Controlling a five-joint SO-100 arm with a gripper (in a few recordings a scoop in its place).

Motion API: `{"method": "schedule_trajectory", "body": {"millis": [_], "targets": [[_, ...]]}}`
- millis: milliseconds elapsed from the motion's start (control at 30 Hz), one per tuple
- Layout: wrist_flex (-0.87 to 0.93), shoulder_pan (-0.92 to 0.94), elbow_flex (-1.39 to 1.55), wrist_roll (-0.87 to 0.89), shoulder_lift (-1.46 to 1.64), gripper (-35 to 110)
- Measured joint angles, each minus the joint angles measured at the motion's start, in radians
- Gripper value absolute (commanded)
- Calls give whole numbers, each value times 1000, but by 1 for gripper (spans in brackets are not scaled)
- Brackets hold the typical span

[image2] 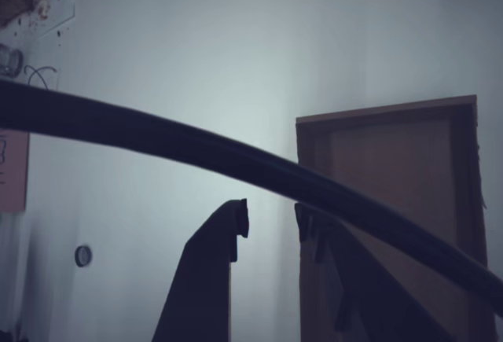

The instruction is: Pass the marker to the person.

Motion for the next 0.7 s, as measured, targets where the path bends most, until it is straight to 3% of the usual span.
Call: {"method": "schedule_trajectory", "body": {"millis": [700], "targets": [[8,-3,-2,0,0,11]]}}
